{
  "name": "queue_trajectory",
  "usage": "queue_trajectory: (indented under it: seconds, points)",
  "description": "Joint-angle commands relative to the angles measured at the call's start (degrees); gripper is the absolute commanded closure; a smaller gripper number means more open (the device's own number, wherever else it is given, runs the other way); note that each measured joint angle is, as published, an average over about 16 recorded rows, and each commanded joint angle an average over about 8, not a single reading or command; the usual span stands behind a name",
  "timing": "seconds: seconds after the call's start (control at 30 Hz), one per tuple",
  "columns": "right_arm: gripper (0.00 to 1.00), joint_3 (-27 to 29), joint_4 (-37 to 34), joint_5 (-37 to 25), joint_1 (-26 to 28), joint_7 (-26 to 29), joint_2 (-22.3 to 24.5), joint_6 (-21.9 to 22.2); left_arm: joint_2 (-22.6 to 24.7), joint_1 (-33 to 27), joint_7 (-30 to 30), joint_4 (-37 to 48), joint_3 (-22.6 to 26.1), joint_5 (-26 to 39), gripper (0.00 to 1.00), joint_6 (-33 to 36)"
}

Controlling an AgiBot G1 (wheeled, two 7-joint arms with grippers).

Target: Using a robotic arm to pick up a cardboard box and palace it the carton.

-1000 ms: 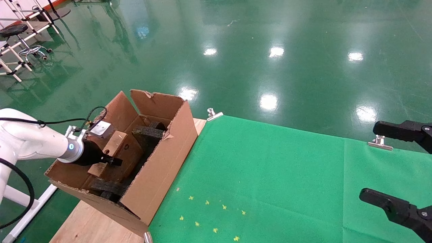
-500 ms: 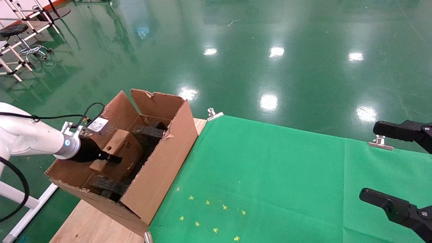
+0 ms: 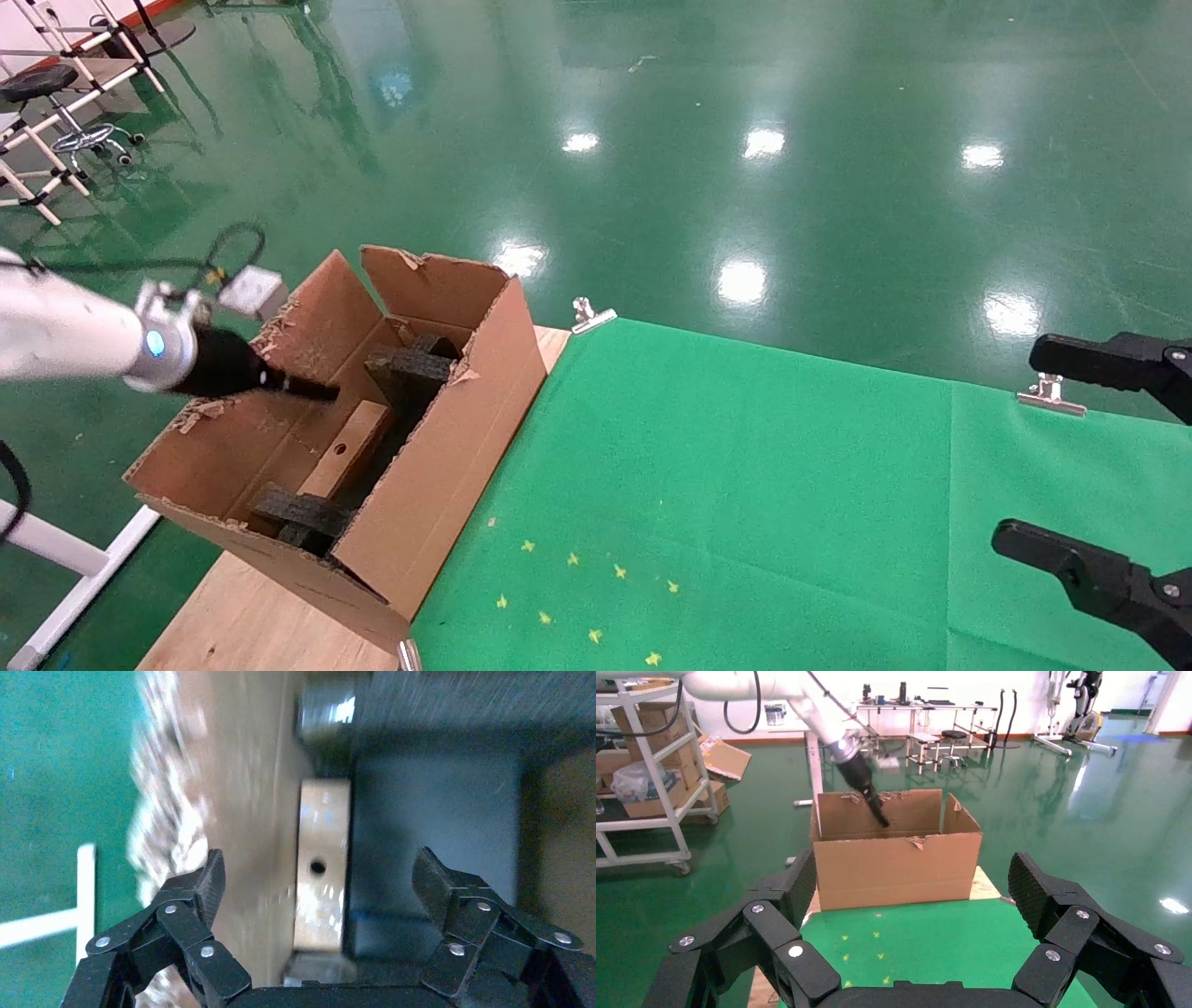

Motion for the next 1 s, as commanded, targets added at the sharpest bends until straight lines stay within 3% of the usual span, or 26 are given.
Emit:
queue_trajectory:
  seconds: [0.03,0.27,0.53,1.0]
  points:
    - [0.0,0.0,0.0,0.0,0.0,0.0,0.0,0.0,-0.5,-1.53,0.08,-0.67,-0.04,0.0,0.0,0.7]
    - [0.0,0.0,0.0,0.0,0.0,0.0,0.0,0.0,-5.62,-7.77,-2.18,-7.08,-5.15,-8.25,0.0,14.16]
    - [0.0,0.0,-0.01,0.0,-0.01,0.0,0.0,0.01,-9.75,-8.54,-5.27,-13.07,-11.52,-19.76,0.0,28.87]
    - [0.0,0.0,-0.02,0.01,-0.01,0.0,0.02,0.02,-10.11,-4.77,-3.21,-17.64,-14.53,-22.99,0.0,30.19]
